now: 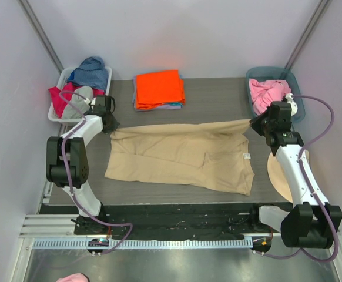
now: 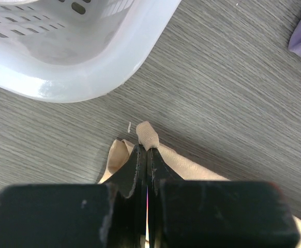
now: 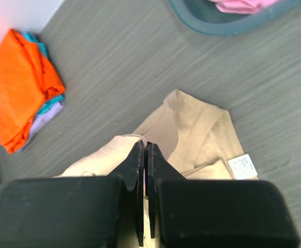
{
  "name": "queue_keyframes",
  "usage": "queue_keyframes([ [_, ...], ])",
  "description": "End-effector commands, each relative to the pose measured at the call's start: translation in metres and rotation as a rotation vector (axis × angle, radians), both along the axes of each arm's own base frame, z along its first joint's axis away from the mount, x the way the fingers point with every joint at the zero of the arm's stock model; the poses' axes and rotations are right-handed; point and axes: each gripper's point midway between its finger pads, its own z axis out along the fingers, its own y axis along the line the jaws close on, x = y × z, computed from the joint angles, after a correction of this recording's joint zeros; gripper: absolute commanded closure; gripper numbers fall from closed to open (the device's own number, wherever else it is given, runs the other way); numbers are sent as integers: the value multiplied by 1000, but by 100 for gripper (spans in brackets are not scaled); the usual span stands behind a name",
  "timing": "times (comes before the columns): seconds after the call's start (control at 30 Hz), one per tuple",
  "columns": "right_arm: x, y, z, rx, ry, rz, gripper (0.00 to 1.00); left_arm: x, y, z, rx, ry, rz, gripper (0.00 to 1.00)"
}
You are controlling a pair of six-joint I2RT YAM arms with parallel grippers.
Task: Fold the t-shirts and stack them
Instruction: Fold the tshirt
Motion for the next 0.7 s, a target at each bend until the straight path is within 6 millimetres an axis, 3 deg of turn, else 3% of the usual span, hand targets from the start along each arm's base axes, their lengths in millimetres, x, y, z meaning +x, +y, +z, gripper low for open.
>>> queue_keyframes([
  [0.0,-16,-16,-9,-32,37,-83,99,8,9,32,28,-84,22,100],
  [0.37,-47,-7,-18,8,59,-67,99,-9,3,59,-19,-147,19,100],
  [0.67,-71,6,-17,66,71,-32,99,-40,-5,49,-90,-157,35,100],
])
